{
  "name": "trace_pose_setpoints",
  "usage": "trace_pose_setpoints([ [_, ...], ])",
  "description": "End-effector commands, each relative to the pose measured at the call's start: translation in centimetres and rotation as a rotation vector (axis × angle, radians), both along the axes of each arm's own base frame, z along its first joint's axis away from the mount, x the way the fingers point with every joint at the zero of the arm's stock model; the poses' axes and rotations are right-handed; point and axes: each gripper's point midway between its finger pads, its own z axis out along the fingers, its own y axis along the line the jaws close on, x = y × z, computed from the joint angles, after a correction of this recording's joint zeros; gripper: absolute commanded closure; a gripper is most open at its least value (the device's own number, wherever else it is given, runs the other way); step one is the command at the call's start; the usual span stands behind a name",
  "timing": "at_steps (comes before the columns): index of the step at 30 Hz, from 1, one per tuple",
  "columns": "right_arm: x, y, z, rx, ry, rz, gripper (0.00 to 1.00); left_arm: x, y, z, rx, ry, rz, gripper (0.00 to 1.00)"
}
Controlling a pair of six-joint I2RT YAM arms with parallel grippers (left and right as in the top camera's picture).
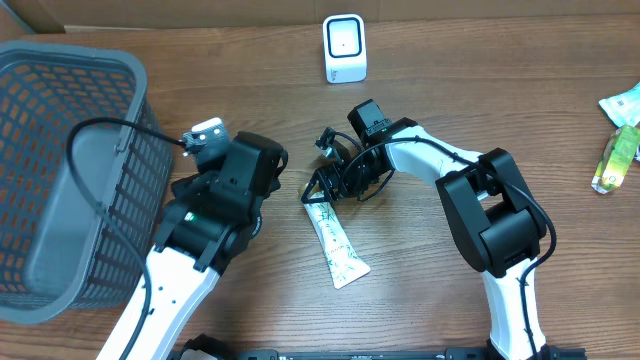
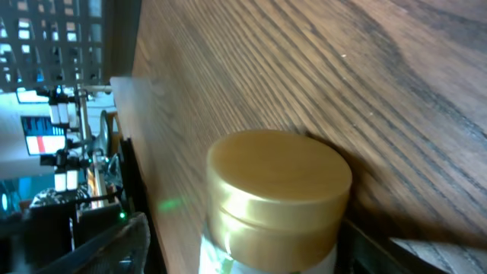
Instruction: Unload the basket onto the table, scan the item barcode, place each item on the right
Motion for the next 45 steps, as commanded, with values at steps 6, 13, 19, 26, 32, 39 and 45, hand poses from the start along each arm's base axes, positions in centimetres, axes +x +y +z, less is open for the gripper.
trace_pose_setpoints([
  [6,-0.1,-1.2,-4.7,-0.161,-0.043,0.002,0.0,-2.4,2.3,3.3,0.011,-0.099,0.056,0.01],
  [13,2.1,-1.5,-5.9,-0.307,-0.184,-0.018,0.0,-4.2,3.4,4.8,-0.001,-0.148,0.069,0.0],
  [19,1.4,-1.2,-7.2,-0.451,-0.286,0.027,0.01,-4.6,3.6,5.3,-0.009,-0.166,0.071,0.0],
  [26,1.4,-2.5,-7.6,-0.49,-0.27,0.025,0.14,-5.2,3.9,4.8,0.01,-0.131,0.069,0.0],
  [32,1.5,-3.1,-7.1,-0.392,-0.214,0.023,0.25,-5.8,4.2,4.3,0.028,-0.095,0.068,0.0],
  [39,1.2,-3.1,-7.2,-0.397,-0.211,0.031,0.41,-5.9,4.2,4.1,0.03,-0.087,0.067,0.01],
  [45,1.1,-2.9,-7.2,-0.392,-0.211,0.039,0.57,-6.0,4.3,4.0,0.034,-0.079,0.066,0.0],
])
